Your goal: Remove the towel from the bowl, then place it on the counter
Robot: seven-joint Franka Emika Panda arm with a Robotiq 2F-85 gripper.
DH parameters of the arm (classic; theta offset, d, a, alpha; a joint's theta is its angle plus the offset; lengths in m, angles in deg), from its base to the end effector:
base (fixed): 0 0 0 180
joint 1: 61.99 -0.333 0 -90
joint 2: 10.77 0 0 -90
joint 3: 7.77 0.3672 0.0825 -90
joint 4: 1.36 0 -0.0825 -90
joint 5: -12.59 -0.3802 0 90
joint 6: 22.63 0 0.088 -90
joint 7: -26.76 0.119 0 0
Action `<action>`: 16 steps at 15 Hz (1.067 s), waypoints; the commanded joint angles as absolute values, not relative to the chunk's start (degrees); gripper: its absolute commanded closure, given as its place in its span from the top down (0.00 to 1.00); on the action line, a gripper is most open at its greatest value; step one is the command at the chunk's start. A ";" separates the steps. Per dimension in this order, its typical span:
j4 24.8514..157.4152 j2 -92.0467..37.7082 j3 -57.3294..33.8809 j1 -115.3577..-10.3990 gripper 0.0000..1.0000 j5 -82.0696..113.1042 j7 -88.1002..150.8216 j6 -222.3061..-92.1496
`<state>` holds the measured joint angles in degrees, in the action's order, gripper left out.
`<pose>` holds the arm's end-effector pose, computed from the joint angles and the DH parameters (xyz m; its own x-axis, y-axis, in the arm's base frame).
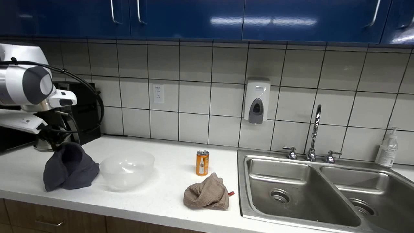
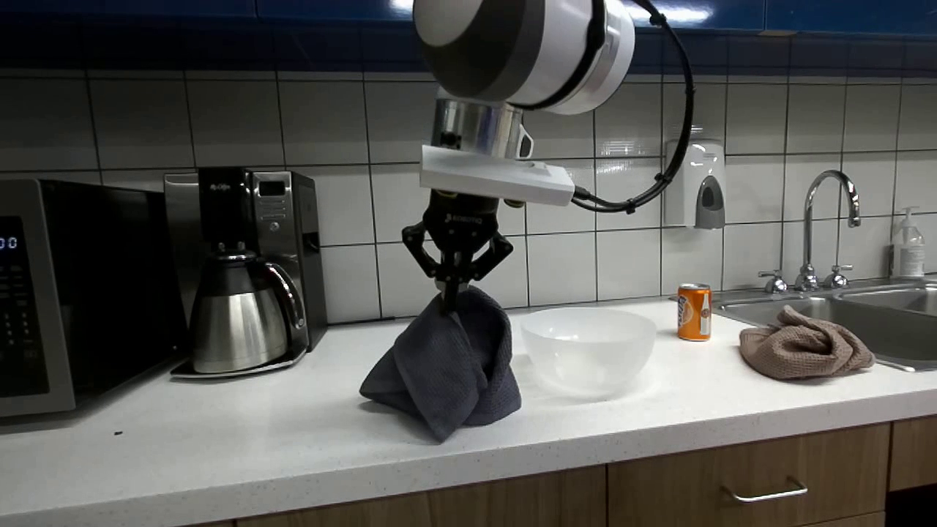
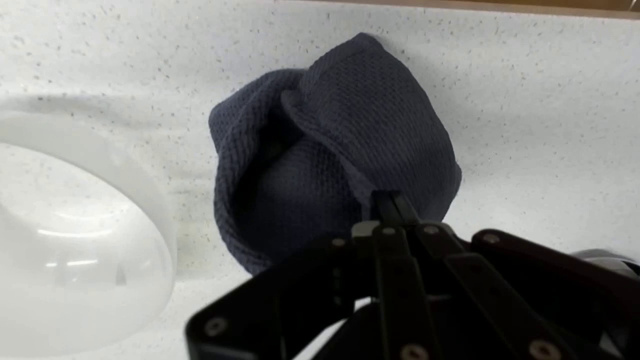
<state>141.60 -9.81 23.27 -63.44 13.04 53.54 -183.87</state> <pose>0.4196 0.2679 0.3682 0.9510 0.0823 0.2981 0.1275 -0.9826 -0.1354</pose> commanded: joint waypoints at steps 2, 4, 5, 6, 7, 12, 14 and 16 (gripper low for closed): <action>141.56 -11.79 22.94 -63.31 0.34 13.80 55.28 -183.44; 141.55 -11.66 22.80 -63.41 0.49 13.74 55.21 -183.14; 141.57 -11.33 22.79 -63.47 0.58 13.82 55.27 -182.93; 141.59 -10.87 22.82 -63.52 0.64 13.94 55.43 -182.63; 141.58 -10.57 22.87 -63.57 0.71 13.92 55.46 -182.50; 142.11 -7.34 23.27 -63.93 1.00 14.66 56.43 -181.89; 142.14 -5.77 23.56 -64.04 1.00 14.77 56.73 -181.34; 142.12 -3.78 23.86 -64.31 1.00 14.80 57.03 -180.82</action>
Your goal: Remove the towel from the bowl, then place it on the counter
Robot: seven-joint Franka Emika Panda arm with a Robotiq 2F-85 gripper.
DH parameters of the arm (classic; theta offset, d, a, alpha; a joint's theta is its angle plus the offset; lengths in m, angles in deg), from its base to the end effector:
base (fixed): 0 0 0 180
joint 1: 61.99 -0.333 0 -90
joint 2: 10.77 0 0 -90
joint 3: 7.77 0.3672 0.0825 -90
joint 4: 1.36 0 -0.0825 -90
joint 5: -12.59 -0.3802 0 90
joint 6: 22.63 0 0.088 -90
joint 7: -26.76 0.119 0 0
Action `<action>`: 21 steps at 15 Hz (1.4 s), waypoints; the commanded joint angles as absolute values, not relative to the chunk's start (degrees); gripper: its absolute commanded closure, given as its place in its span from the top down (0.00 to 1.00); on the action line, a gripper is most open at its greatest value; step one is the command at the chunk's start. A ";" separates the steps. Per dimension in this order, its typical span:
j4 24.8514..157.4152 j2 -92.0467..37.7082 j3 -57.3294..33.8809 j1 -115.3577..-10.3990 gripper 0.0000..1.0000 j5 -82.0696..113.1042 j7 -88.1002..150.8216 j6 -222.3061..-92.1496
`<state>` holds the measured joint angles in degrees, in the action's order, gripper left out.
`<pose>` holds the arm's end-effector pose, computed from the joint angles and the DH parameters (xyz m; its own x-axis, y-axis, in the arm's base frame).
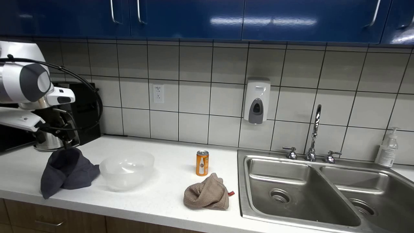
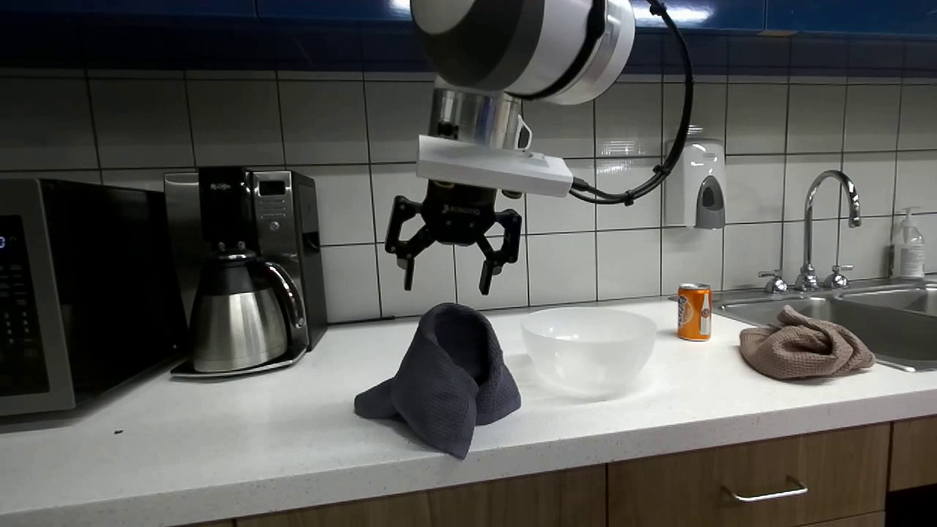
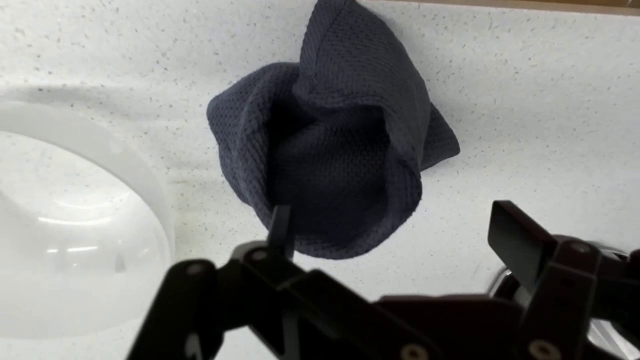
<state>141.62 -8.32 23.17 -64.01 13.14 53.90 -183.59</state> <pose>0.4158 0.2711 0.3785 0.9442 0.0860 0.3181 0.1338 -0.9822 -0.1315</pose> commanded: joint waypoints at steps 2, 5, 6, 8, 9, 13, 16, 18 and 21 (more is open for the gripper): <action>142.25 -1.31 24.31 -64.64 1.00 14.82 57.51 -180.09; 142.63 3.24 25.21 -65.29 1.00 14.45 58.74 -177.54; 142.63 4.78 25.44 -65.61 1.00 13.99 59.18 -175.97; 142.79 7.82 22.70 -69.64 1.00 13.79 60.66 -172.37; 143.02 9.64 22.57 -70.71 1.00 13.53 61.42 -170.63; 142.73 15.80 23.45 -73.91 1.00 13.76 65.51 -162.81; 142.12 19.93 25.49 -75.50 1.00 14.55 70.35 -156.12; 141.66 17.03 23.97 -76.06 1.00 13.67 67.73 -158.67; 141.71 18.67 24.72 -76.30 1.00 13.67 68.85 -157.25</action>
